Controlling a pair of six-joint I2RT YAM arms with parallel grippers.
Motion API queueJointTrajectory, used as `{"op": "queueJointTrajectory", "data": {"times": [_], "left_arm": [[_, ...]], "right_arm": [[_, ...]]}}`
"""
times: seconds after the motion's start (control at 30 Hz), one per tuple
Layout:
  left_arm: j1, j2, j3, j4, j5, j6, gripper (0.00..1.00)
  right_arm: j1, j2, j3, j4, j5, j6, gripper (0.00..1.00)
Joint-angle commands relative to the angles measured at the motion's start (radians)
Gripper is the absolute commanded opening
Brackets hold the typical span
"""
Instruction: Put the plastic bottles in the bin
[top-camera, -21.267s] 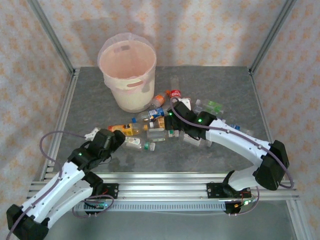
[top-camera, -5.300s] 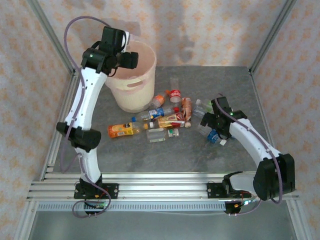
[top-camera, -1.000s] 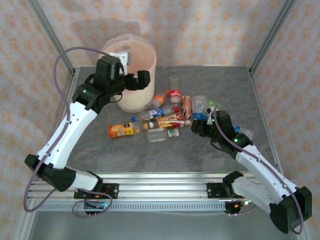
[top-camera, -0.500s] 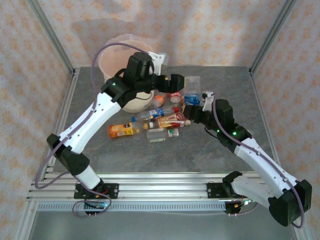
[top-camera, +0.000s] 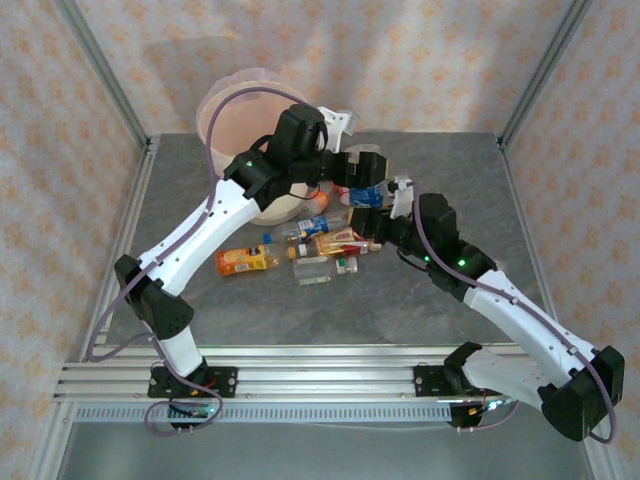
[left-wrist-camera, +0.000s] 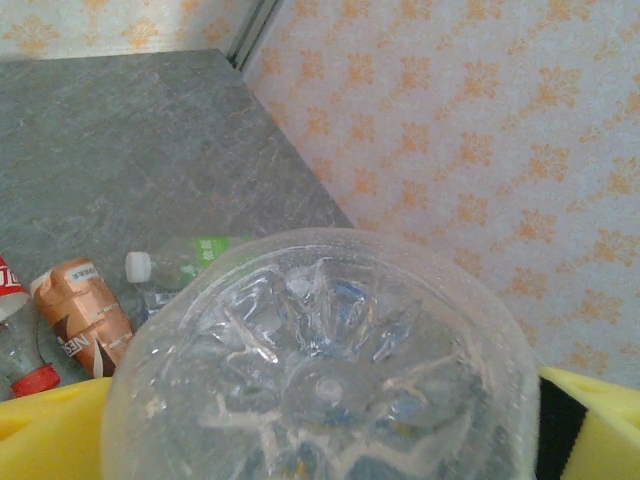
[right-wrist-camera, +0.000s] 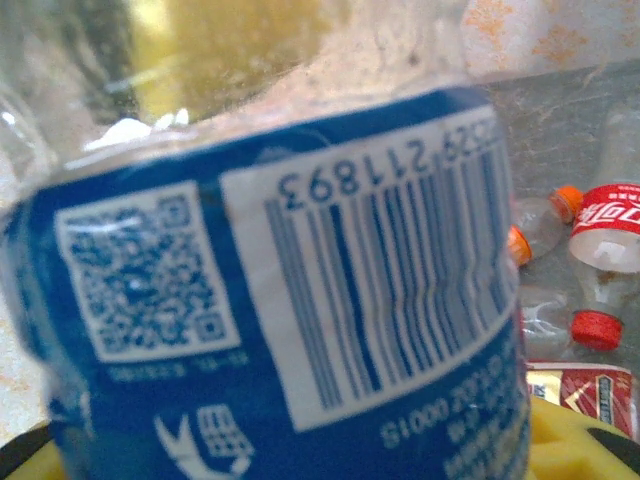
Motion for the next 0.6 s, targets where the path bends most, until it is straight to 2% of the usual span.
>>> {"op": "queueJointTrajectory", "data": {"times": [0.0,0.17,0.23,0.3,0.33,0.37,0.4,0.47,0.5,0.57], "left_arm": [[-0.002,-0.002,0.026,0.023,0.014,-0.007,0.97],[-0.001,-0.029,-0.005,0.056,0.014,-0.013,0.63],[-0.001,-0.04,-0.014,0.062,0.012,-0.011,0.53],[-0.001,-0.052,-0.022,0.067,0.011,-0.008,0.48],[-0.001,-0.058,-0.027,0.068,0.008,-0.004,0.46],[-0.002,-0.066,-0.031,0.071,0.002,0.0,0.42],[-0.001,-0.072,-0.034,0.074,-0.005,0.003,0.39],[-0.001,-0.09,-0.041,0.074,-0.031,0.017,0.36],[-0.001,-0.098,-0.039,0.072,-0.047,0.026,0.36],[0.001,-0.119,-0.032,0.062,-0.092,0.055,0.36]], "right_arm": [[0.013,0.009,0.045,0.058,-0.02,-0.017,0.12],[0.015,0.018,0.049,0.074,-0.036,-0.008,0.16],[0.016,0.02,0.052,0.072,-0.033,-0.007,0.19],[0.016,0.023,0.057,0.066,-0.031,-0.005,0.26],[0.016,0.024,0.059,0.061,-0.03,-0.004,0.33],[0.016,0.026,0.063,0.053,-0.028,-0.001,0.45],[0.016,0.028,0.069,0.041,-0.022,-0.001,0.63],[0.016,0.031,0.086,-0.001,-0.014,-0.009,0.84],[0.016,0.03,0.09,-0.018,-0.013,-0.012,0.99],[0.016,0.03,0.103,-0.066,-0.003,-0.02,0.99]]}}
